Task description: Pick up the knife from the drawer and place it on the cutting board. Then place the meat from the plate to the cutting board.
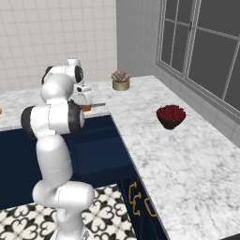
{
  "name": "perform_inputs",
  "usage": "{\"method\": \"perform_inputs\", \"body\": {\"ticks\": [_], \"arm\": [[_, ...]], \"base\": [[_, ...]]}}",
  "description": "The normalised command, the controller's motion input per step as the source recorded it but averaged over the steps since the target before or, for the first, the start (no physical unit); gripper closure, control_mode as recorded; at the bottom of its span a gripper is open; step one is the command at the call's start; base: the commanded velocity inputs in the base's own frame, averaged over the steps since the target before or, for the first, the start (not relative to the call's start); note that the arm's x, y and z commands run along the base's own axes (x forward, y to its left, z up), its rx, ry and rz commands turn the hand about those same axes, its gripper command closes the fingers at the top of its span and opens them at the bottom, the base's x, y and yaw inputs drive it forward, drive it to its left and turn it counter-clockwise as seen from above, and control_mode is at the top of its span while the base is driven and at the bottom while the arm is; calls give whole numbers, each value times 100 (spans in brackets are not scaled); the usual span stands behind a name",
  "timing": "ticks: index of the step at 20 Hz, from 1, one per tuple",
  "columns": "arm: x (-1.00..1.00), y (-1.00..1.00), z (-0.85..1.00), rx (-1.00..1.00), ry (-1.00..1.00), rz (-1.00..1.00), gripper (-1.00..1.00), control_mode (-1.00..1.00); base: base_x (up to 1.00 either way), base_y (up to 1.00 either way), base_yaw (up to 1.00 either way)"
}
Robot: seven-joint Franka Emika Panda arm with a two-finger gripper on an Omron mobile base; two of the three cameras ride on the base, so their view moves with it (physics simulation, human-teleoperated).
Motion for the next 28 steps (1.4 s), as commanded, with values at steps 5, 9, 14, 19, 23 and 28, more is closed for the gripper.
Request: {"method": "perform_inputs", "body": {"ticks": [5, 9, 14, 19, 23, 28], "arm": [[-67, -78, 12, 42, -7, 28, 100, -100], [-73, -56, 28, 28, -12, 36, 100, -100], [-69, -37, 39, 18, -15, 37, 100, -100], [-57, -18, 25, 13, -12, 24, 100, -100], [-7, 0, 0, 1, -1, 0, 100, 100], [0, 0, 0, 0, 0, 0, 100, 100]], "base": [[0, 0, 0], [0, 0, 0], [0, 0, 0], [0, 0, 0], [-2, 5, 1], [-42, 16, 23]]}}
